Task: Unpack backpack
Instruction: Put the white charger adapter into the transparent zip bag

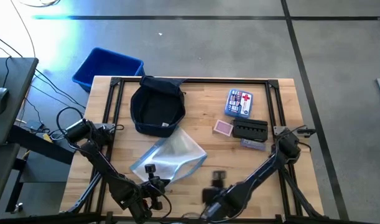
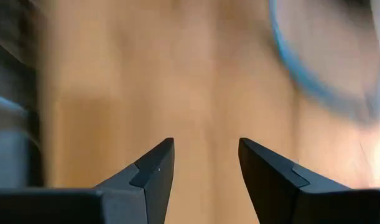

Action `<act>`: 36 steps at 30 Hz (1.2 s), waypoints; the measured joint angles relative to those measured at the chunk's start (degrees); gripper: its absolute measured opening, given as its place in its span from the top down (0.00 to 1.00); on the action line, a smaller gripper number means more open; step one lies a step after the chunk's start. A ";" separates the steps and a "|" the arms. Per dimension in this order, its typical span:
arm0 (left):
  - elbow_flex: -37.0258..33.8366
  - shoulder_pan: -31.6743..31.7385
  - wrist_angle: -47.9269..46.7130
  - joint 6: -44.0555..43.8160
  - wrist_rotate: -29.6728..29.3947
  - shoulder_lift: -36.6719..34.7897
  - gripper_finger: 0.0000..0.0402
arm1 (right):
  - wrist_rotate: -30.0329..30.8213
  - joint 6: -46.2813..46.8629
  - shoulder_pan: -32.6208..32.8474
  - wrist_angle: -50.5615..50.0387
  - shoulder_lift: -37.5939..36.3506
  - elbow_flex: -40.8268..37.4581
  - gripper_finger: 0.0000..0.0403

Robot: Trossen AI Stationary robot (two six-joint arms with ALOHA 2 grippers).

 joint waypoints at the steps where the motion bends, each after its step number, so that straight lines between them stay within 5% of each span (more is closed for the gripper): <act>1: 0.00 0.00 0.00 -0.02 0.02 0.00 1.00 | -0.11 3.03 0.41 -5.45 0.00 -0.44 0.59; 4: 0.00 0.06 0.01 -0.02 0.12 0.00 1.00 | -3.40 10.10 0.93 -16.61 -0.09 -4.14 0.59; 10: -0.04 0.07 0.06 0.26 0.52 0.00 1.00 | -19.52 15.13 -0.33 -15.65 -3.77 -22.96 0.62; 18: -0.08 0.25 0.21 0.44 0.69 0.00 1.00 | -28.08 30.32 -0.46 -16.05 -10.60 -43.68 0.91; 28: -0.09 0.54 0.43 0.42 0.77 0.00 1.00 | -32.89 45.21 -0.08 -6.06 -17.84 -53.55 1.00; 36: -0.11 0.55 0.75 0.45 0.98 0.02 1.00 | -33.47 46.74 -0.13 -3.48 -17.92 -53.77 1.00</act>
